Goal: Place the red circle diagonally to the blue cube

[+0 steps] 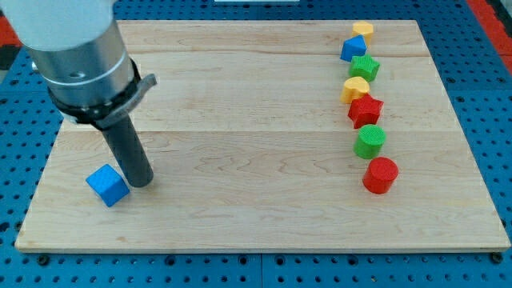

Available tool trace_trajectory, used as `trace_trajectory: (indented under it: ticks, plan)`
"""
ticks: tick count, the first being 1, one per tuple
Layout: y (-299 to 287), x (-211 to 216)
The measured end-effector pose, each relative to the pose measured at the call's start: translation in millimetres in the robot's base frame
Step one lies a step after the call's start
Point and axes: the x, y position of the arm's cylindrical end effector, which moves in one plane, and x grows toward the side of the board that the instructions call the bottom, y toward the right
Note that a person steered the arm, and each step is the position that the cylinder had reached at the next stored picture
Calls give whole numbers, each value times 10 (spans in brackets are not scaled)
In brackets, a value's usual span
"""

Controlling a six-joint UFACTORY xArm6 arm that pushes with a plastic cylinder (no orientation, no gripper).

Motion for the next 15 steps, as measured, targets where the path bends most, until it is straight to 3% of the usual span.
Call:
trace_trajectory:
  ticks: [2, 5, 8, 9, 10, 11, 12, 13, 15]
  plan:
    - [-841, 60]
    - [2018, 117]
    - [3432, -80]
    - [3043, 63]
    - [3336, 130]
    - [4102, 129]
    - [4418, -84]
    - [3736, -374]
    - [2477, -2]
